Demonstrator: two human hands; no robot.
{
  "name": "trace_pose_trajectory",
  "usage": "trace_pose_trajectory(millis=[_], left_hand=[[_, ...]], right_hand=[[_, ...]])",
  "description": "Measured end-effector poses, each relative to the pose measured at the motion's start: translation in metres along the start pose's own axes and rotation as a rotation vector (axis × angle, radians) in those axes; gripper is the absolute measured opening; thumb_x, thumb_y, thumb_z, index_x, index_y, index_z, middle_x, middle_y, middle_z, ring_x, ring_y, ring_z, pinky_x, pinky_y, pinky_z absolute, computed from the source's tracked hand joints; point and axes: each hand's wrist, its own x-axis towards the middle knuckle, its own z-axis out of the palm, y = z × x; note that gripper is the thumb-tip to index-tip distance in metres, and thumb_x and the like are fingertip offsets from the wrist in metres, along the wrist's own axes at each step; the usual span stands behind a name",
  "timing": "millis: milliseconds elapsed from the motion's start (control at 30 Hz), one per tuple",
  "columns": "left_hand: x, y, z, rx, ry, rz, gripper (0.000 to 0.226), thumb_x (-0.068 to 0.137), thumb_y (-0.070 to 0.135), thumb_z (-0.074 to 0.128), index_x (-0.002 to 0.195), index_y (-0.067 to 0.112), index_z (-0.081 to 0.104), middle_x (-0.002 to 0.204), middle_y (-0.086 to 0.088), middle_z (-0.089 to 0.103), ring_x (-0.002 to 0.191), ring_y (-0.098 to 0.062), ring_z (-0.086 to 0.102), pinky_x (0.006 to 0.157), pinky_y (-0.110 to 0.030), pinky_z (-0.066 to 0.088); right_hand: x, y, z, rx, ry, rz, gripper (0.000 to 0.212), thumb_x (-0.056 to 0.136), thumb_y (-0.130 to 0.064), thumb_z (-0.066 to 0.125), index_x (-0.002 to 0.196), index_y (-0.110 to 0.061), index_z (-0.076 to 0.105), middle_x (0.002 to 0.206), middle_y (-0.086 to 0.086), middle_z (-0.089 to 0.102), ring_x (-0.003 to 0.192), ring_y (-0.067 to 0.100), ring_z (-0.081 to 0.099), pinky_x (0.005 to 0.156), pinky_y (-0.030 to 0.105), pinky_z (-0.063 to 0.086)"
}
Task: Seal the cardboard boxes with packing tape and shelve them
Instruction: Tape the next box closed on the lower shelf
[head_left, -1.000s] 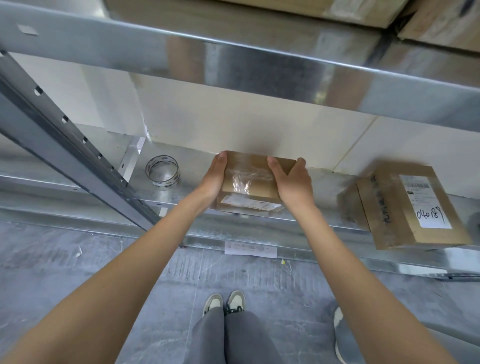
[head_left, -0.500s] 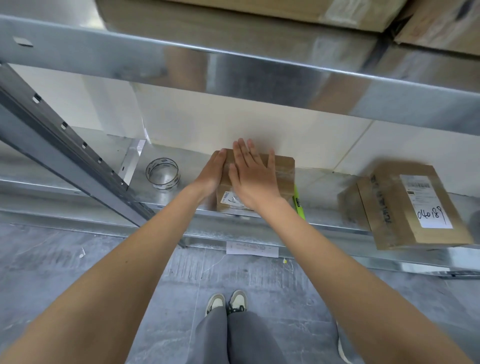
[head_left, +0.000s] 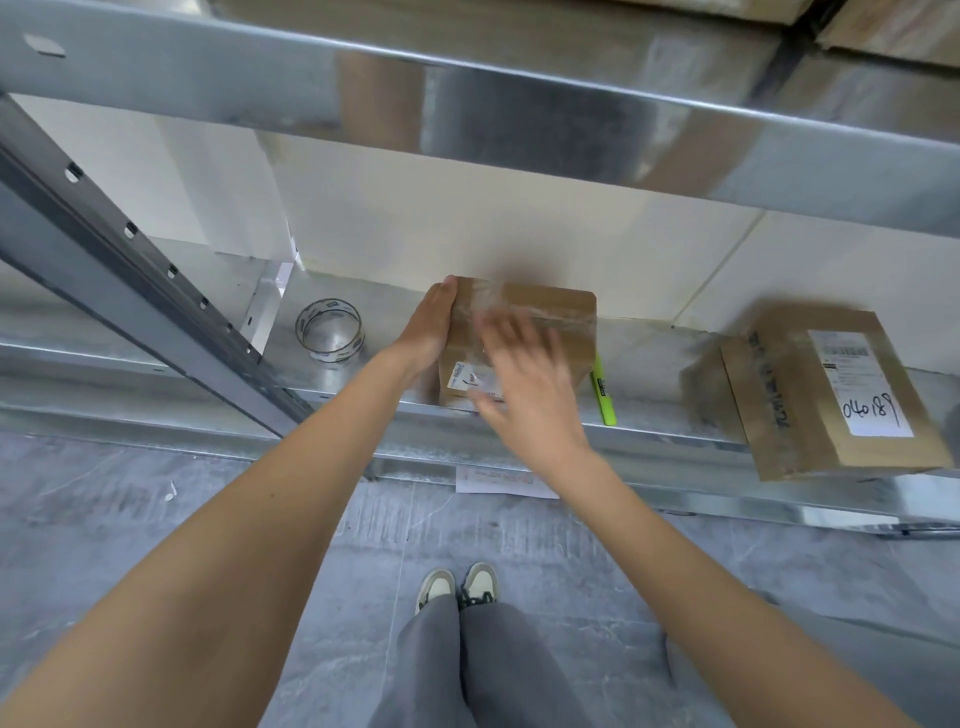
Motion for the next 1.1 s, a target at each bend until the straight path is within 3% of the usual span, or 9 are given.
trace_pose_trajectory(millis=[100,233,400,500,600,700,800,900,1100], left_hand=[[-0.002,0.002,0.001,-0.008,0.012,-0.019,0.053,0.102,0.051,0.023,0.126,0.016,0.055,0.124,-0.004,0.062,0.113,-0.017,0.059,0.103,-0.033,0.042],[-0.012,0.008,0.004,-0.131,0.01,-0.047,0.05,0.098,0.06,0.027,0.107,0.02,0.057,0.112,-0.006,0.065,0.095,-0.019,0.062,0.082,-0.03,0.048],[-0.031,-0.005,0.007,-0.055,-0.006,0.046,0.053,0.098,0.065,0.02,0.132,0.04,0.051,0.12,0.007,0.064,0.11,-0.014,0.061,0.103,-0.036,0.044],[-0.031,-0.029,0.002,0.203,-0.03,0.163,0.054,0.099,0.061,0.021,0.137,0.035,0.049,0.127,0.003,0.064,0.115,-0.018,0.059,0.103,-0.037,0.043],[-0.031,-0.037,0.002,0.225,-0.034,0.151,0.047,0.103,0.05,0.023,0.127,0.025,0.054,0.12,-0.001,0.065,0.114,-0.024,0.06,0.099,-0.038,0.045],[-0.032,-0.033,0.005,0.212,-0.044,0.135,0.047,0.107,0.04,0.018,0.131,0.018,0.052,0.118,-0.002,0.063,0.107,-0.02,0.06,0.088,-0.029,0.043],[-0.036,-0.033,0.008,0.134,-0.052,0.163,0.044,0.108,0.036,0.018,0.131,0.017,0.051,0.119,-0.001,0.061,0.105,-0.012,0.057,0.082,-0.02,0.043],[-0.035,-0.031,0.011,0.09,-0.018,0.166,0.041,0.108,0.027,0.022,0.127,0.012,0.054,0.115,0.002,0.06,0.1,-0.006,0.055,0.08,-0.016,0.041],[-0.031,-0.036,0.011,0.011,0.034,0.118,0.031,0.107,0.023,0.028,0.113,0.016,0.057,0.097,0.01,0.062,0.084,0.008,0.056,0.071,-0.007,0.043]], right_hand=[[0.0,0.032,-0.012,0.118,0.032,0.319,0.094,0.08,-0.049,0.07,0.154,-0.023,0.019,0.163,0.005,0.006,0.149,0.03,0.008,0.118,0.056,0.014],[0.0,0.061,-0.024,0.655,0.101,0.45,0.092,0.067,-0.039,0.086,0.144,-0.022,0.039,0.153,-0.004,0.035,0.139,0.011,0.034,0.113,0.029,0.032],[0.02,0.07,-0.032,0.629,0.049,0.698,0.085,0.071,-0.067,0.071,0.137,-0.027,0.038,0.115,-0.008,0.059,0.106,0.015,0.057,0.093,0.034,0.047],[0.032,0.068,-0.017,0.574,-0.128,0.782,0.078,0.079,-0.072,0.058,0.129,-0.015,0.041,0.114,0.002,0.06,0.108,0.025,0.059,0.087,0.036,0.047],[0.031,0.064,-0.003,0.598,-0.196,0.82,0.079,0.085,-0.07,0.05,0.137,-0.013,0.034,0.124,0.008,0.058,0.106,0.028,0.057,0.08,0.033,0.042],[0.035,0.061,0.001,0.277,-0.141,0.679,0.079,0.094,-0.063,0.039,0.153,-0.016,0.015,0.152,0.011,0.036,0.132,0.029,0.041,0.101,0.042,0.039],[0.049,0.042,-0.001,0.052,-0.129,0.329,0.061,0.104,-0.046,0.021,0.156,-0.019,0.006,0.164,0.0,0.002,0.15,0.018,0.005,0.121,0.044,0.009],[0.056,0.016,0.011,0.099,-0.252,0.131,0.056,0.106,-0.039,0.017,0.156,-0.017,0.006,0.164,-0.004,-0.004,0.15,0.011,-0.004,0.121,0.044,0.0],[0.043,0.005,0.028,-0.021,-0.25,0.108,0.057,0.105,-0.034,0.019,0.156,-0.011,0.004,0.164,0.002,0.001,0.15,0.014,-0.003,0.121,0.043,-0.002]])
